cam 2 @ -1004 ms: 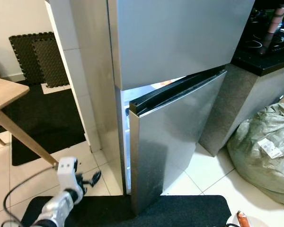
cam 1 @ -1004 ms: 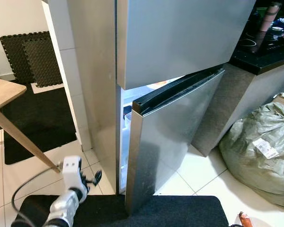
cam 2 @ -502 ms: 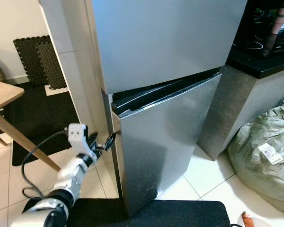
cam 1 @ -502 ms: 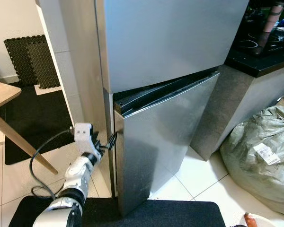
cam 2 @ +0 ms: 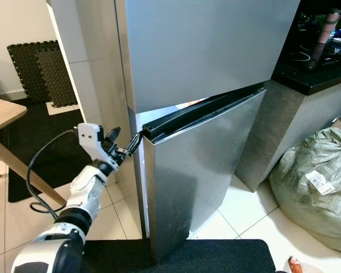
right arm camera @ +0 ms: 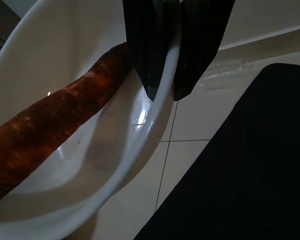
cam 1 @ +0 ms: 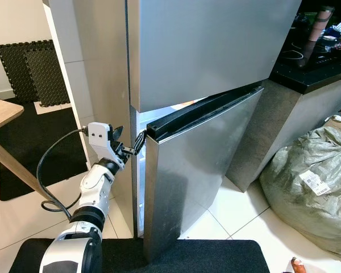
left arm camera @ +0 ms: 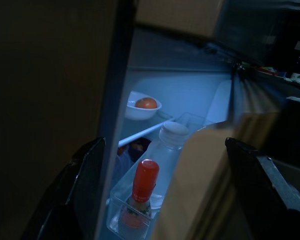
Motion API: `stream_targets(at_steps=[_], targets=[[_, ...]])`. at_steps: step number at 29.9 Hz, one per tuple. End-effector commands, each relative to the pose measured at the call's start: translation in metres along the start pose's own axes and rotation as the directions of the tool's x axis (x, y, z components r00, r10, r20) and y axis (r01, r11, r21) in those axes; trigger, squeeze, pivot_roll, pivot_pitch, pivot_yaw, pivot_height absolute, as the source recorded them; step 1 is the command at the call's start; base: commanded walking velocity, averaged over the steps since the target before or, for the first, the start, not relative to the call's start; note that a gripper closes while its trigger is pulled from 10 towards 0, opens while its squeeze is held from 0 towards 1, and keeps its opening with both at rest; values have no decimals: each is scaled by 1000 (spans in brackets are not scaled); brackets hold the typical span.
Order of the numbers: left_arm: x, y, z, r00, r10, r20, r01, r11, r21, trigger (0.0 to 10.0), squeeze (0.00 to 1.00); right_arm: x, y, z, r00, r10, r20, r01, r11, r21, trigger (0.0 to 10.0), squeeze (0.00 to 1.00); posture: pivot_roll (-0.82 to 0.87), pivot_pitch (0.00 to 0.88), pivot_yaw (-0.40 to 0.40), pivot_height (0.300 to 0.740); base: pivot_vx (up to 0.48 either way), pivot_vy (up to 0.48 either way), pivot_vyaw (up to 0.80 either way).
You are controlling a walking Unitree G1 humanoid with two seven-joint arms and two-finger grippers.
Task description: Restocking fridge
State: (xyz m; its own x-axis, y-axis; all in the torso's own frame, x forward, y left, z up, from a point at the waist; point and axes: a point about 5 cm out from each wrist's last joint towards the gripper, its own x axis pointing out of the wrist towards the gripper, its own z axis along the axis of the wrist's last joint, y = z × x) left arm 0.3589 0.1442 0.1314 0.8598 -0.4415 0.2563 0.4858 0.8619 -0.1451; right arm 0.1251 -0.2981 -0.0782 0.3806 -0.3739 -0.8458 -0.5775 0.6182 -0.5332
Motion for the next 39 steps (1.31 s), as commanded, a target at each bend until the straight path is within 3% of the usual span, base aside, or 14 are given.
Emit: stream_targets(at_steps=[1,2,8,11,17,22,23,24,27,32,35,36,38,39], targets=[[-3,-4,-11,999,11,-39,-12,999,-38,10000,0,0,-1,-2,1000,-1,-4,1,1000,18,10000,0,-134,0,-48,740,0,0,0],[-5,-2,-14,998,33,-51,-35,999,-41,0,0,0,-1,-2,1000,-1,-5,1,1000,18,10000,0,-137,0,-51,740,0,0,0],[-9,1,-19,995,80,-62,-85,992,-89,0,0,0,-2,-4,1000,-2,-8,2,1000,18,10000,0,-141,1,-52,740,0,0,0],[-9,4,-19,993,111,-31,-115,973,-198,0,0,0,-2,-5,1000,-1,-9,1,1000,17,10000,0,-141,1,-52,740,0,0,0],[-12,-2,-27,994,85,-71,-97,975,-197,0,0,0,-2,-5,1000,-1,-8,1,1000,16,10000,0,-142,2,-55,740,0,0,0],[-13,-16,-41,988,15,-153,-36,990,-137,0,0,0,-3,-5,1000,-3,-8,3,1000,17,10000,0,-145,2,-57,740,0,0,0],[-13,-20,-44,984,-16,-176,-6,993,-121,7373,0,0,-3,-5,1000,-4,-8,4,1000,17,10000,0,-145,2,-57,740,0,0,0],[-13,-25,-47,979,-47,-197,26,994,-104,10000,0,0,-3,-6,1000,-4,-10,4,1000,17,10000,0,-145,2,-57,740,0,0,0],[-12,-32,-51,970,-92,-224,73,993,-90,10000,0,0,-3,-6,1000,-4,-11,4,1000,16,10000,0,-145,2,-57,740,0,0,0],[-12,-45,-56,947,-208,-245,179,975,-134,10000,0,0,-4,-7,1000,-5,-13,5,1000,17,10000,0,-145,2,-57,740,0,0,0],[-12,-45,-56,947,-208,-245,179,975,-134,10000,0,0,-4,-7,1000,-5,-13,5,1000,17,10000,0,-145,2,-57,740,0,0,0],[-13,-51,-58,934,-259,-246,225,961,-160,10000,0,0,-4,-7,1000,-5,-13,5,1000,17,10000,0,-145,2,-57,740,0,0,0],[-13,-51,-58,934,-259,-246,225,961,-160,10000,0,0,-4,-7,1000,-5,-13,5,1000,17,10000,0,-145,2,-57,740,0,0,0],[-14,-58,-60,914,-322,-245,279,940,-196,10000,0,0,-4,-7,1000,-5,-13,5,1000,16,10000,0,-142,1,-60,740,0,0,0]])
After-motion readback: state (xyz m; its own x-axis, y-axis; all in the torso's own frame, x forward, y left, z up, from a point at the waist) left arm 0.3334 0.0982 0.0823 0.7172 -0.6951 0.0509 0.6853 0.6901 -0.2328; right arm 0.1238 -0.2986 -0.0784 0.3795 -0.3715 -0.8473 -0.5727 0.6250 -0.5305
